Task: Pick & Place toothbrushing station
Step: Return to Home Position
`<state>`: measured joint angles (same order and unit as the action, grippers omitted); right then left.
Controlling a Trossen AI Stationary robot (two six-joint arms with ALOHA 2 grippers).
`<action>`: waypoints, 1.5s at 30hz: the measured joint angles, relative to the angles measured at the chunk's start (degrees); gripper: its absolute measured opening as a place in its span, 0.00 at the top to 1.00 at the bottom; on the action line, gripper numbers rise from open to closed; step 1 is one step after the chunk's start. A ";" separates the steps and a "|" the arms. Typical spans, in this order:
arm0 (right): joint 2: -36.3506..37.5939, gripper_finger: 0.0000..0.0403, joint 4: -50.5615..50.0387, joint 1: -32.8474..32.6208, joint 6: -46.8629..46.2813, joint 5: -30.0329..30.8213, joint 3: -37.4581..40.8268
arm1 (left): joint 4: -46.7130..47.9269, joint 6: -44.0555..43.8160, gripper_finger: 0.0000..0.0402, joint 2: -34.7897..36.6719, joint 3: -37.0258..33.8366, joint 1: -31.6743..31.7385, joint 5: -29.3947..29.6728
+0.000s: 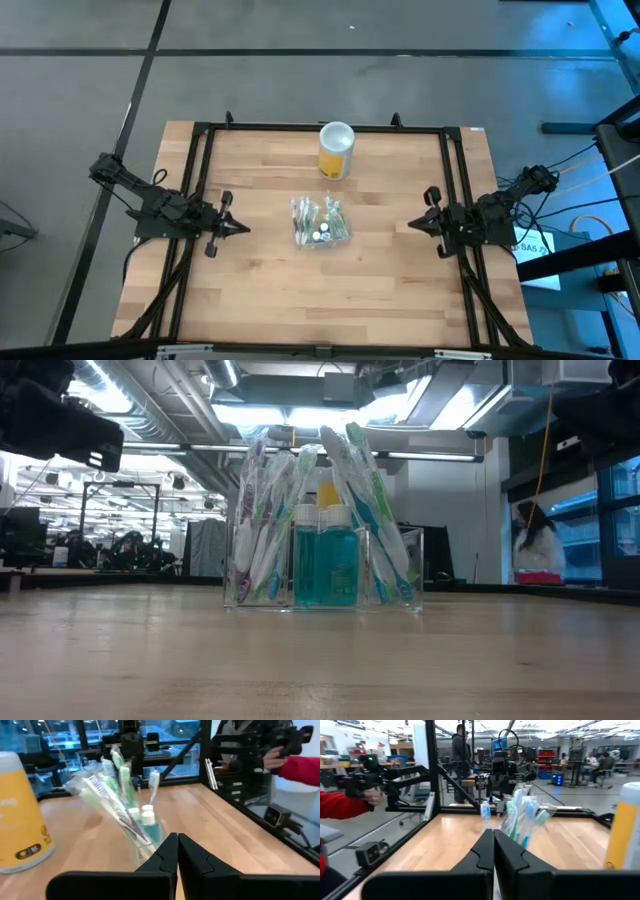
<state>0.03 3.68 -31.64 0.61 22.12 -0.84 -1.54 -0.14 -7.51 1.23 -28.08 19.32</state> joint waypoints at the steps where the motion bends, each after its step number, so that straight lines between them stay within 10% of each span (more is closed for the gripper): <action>1: 0.00 0.99 0.00 0.00 0.31 0.39 0.00 | -0.02 0.58 1.00 0.00 0.00 0.02 0.26; 16: 0.00 0.91 0.17 0.00 1.37 5.41 -0.02 | -1.33 3.36 0.99 0.02 0.00 0.07 17.24; 45: -0.02 0.90 0.26 0.00 -0.16 5.47 -0.04 | -1.27 1.37 0.98 0.02 0.00 0.04 17.11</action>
<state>0.01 3.95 -31.64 0.45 27.59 -0.89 -2.81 1.23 -7.49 1.23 -28.03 36.42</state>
